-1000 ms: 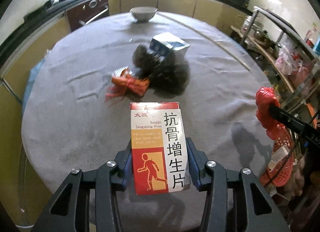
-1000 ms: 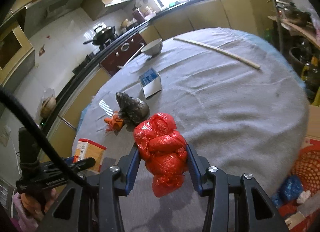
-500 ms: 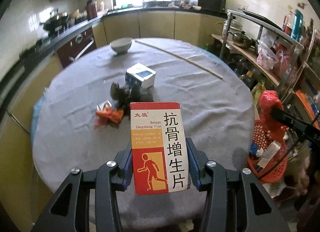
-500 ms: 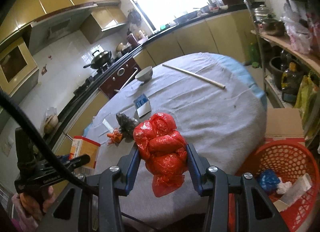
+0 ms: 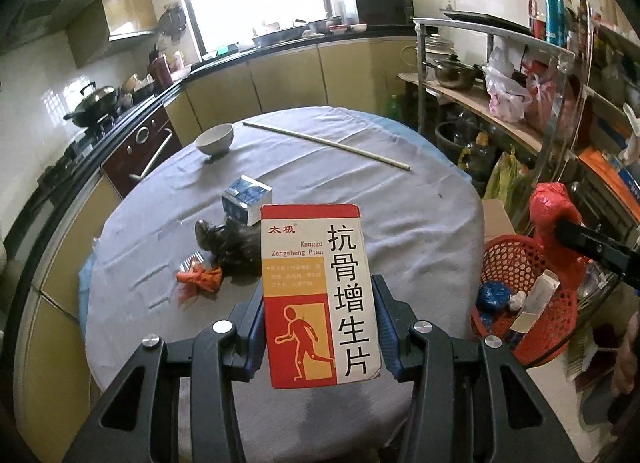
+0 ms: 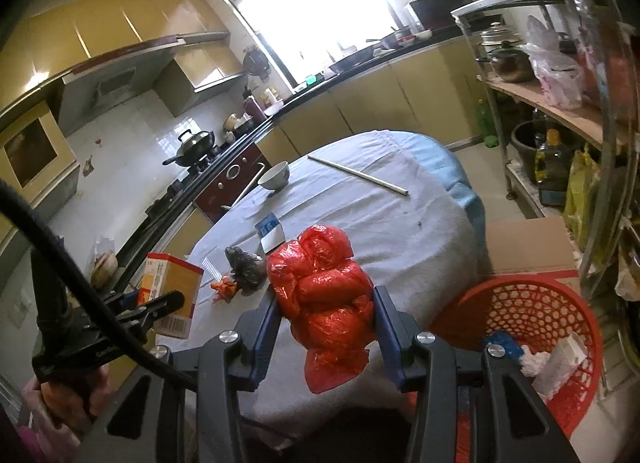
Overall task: Collect trash
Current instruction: 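Carry both items to the orange basket and open both tools to drop them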
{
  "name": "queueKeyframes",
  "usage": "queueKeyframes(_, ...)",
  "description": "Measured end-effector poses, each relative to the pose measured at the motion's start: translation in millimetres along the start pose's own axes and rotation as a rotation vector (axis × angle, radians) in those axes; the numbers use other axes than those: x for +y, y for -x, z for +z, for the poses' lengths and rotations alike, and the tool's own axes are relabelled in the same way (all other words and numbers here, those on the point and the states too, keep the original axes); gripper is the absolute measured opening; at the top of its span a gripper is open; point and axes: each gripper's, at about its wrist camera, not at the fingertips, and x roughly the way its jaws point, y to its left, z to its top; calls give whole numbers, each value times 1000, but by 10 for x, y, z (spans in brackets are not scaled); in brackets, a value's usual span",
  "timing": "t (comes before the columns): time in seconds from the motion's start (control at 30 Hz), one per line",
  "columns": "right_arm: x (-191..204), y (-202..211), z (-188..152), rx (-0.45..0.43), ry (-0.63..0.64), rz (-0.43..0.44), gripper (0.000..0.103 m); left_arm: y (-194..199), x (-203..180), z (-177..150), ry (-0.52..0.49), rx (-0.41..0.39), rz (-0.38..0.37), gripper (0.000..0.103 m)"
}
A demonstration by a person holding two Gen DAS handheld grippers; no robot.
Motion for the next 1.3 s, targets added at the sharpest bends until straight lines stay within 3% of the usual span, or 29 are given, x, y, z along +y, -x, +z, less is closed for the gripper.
queueKeyframes(0.53,-545,608,-101,-40,-51,3,48,41,-992,267,-165,-30,2,49)
queueKeyframes(0.8,-1057,776,-194,-60,-158,-27,48,-156,-1525,314,-269,-9,-22,49)
queueKeyframes(1.0,-1429,825,-295,-64,-257,-30,48,-342,-1855,266,-306,36,-117,49)
queueKeyframes(1.3,-1967,761,-498,-54,-429,-56,48,-700,-2244,31,-324,168,-286,49)
